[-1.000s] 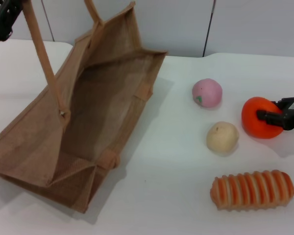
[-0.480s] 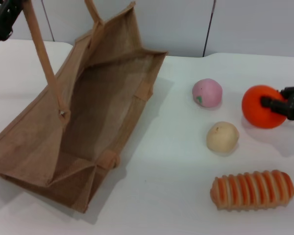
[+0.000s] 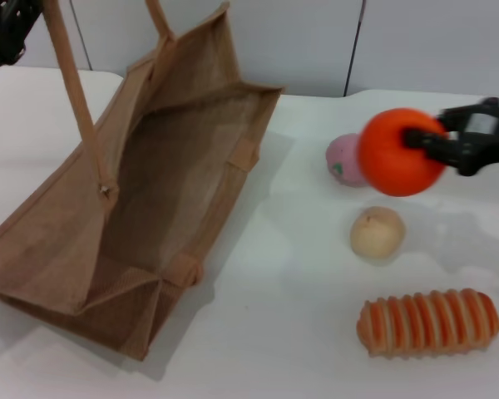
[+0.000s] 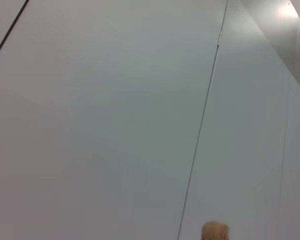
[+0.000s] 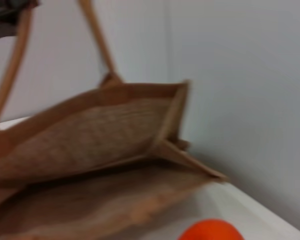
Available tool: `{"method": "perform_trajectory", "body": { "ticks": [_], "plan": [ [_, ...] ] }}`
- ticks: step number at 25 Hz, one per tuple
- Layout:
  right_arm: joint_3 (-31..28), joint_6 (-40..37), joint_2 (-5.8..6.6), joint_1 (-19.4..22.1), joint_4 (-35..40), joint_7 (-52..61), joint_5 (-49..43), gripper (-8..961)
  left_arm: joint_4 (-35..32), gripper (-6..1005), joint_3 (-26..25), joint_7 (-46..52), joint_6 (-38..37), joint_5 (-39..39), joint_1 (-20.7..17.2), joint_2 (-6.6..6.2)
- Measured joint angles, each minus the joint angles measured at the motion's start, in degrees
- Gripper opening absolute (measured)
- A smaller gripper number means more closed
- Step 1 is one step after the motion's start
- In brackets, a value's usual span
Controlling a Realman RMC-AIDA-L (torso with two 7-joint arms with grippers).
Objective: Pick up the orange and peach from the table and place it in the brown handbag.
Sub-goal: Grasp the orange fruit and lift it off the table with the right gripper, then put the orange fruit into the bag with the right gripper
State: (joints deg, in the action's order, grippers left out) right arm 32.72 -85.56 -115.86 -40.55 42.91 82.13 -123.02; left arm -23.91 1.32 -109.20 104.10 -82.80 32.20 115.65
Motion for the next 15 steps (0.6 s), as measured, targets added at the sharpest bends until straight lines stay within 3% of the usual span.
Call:
{"method": "perform_trajectory", "body": {
  "ticks": [8,15],
  "plan": [
    [10.19,6.83,-0.2,-9.89,-12.28,-2.59,2.03,155,0.0,125,0.45,0.24,0.35,0.35,1.4,0.13],
    [20.6,12.26,-0.52,-14.82,-17.26,-3.61,8.98,128,0.05,125,0.72,0.41,0.62,0.59,2.55,0.35]
  ]
}}
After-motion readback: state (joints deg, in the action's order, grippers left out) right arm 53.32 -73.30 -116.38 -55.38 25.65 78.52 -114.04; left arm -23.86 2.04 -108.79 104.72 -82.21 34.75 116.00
